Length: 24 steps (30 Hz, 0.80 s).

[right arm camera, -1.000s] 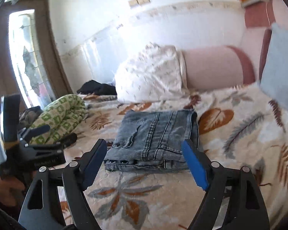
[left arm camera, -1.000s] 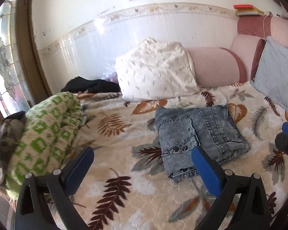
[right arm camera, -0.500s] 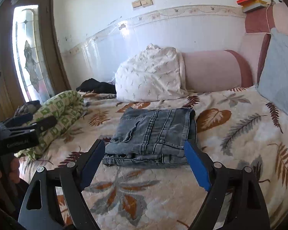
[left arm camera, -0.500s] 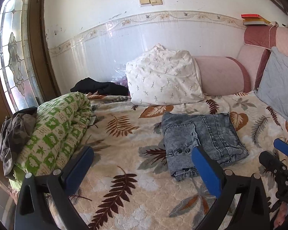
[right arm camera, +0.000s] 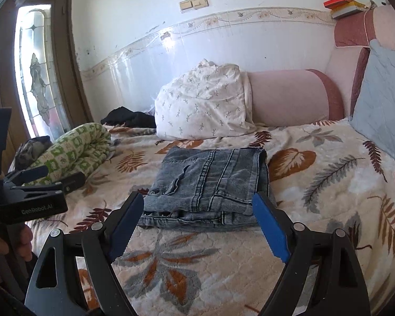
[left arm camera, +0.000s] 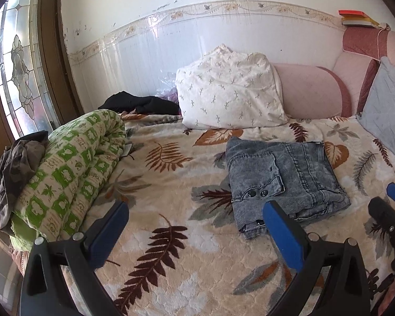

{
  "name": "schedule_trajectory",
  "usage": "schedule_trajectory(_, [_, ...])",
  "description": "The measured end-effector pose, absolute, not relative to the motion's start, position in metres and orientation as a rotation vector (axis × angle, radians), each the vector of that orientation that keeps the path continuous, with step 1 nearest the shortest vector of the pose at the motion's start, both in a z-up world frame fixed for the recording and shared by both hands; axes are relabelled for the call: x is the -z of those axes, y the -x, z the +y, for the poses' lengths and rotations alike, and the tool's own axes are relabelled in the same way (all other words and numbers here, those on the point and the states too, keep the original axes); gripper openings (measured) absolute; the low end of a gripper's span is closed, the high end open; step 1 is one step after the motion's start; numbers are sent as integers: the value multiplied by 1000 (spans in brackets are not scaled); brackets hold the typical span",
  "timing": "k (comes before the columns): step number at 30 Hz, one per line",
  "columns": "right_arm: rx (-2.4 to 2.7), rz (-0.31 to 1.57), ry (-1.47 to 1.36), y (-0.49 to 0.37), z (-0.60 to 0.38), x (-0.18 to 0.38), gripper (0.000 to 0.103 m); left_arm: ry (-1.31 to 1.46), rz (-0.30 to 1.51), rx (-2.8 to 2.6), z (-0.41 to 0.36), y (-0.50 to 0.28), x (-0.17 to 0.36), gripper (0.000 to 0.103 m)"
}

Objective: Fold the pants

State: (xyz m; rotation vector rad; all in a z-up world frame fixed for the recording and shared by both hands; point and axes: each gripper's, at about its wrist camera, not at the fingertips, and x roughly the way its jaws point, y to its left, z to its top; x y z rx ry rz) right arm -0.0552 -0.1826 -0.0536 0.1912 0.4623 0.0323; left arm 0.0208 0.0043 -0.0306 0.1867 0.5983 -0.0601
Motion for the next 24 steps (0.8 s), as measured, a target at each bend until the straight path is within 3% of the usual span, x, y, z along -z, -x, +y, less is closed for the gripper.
schedule_trajectory(24, [-4, 502, -183, 49, -180, 64, 85, -165, 645, 33, 15, -28, 47, 103])
